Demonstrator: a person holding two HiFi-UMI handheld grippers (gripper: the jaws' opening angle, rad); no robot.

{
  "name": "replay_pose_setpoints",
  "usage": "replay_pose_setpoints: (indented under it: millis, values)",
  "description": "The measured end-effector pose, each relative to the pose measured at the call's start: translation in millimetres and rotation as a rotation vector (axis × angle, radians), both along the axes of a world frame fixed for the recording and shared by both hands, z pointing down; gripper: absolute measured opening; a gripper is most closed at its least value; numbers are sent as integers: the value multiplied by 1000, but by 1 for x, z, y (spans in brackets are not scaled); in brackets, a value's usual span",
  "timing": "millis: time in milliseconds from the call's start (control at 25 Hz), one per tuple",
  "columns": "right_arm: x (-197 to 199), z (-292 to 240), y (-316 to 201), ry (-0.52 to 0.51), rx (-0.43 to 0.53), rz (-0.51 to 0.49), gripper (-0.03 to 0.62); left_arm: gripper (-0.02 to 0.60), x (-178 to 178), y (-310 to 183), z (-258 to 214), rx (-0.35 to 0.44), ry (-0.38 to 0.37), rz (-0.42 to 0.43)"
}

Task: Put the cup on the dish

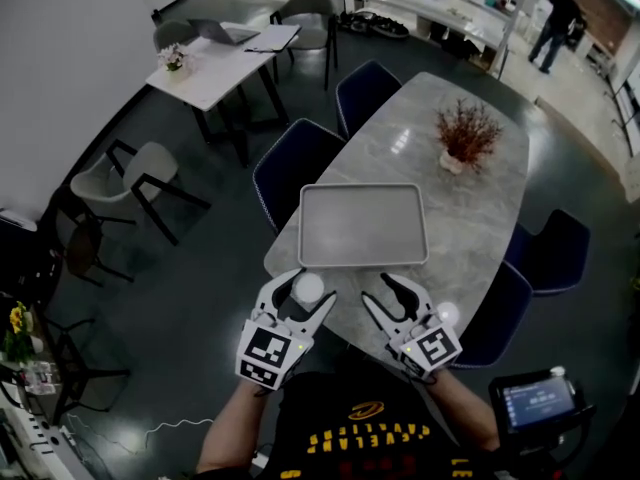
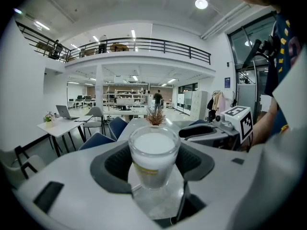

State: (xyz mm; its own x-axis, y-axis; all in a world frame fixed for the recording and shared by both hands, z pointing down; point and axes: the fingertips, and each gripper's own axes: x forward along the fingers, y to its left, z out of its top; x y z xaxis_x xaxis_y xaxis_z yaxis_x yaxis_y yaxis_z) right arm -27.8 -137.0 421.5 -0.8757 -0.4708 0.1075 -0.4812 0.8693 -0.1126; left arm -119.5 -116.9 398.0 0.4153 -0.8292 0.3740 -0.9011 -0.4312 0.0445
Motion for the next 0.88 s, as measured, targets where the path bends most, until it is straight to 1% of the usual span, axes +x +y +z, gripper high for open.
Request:
replay_pose_setpoints:
  millis: [200,480,680,880]
  values:
    - [15,4,-23,-2,-11,32,195,262,10,-21,7,-9,-3,0]
    - [26,19,-46,2,-54,100,195,262,3,-52,31,-31,-11,-6]
    - [32,24,-70,8,-82,178,195,262,-1,-83,48,-30,-29,25]
    - [31,30,-92,22,-71,232,195,262,-6,-111,60,-16,-50,61]
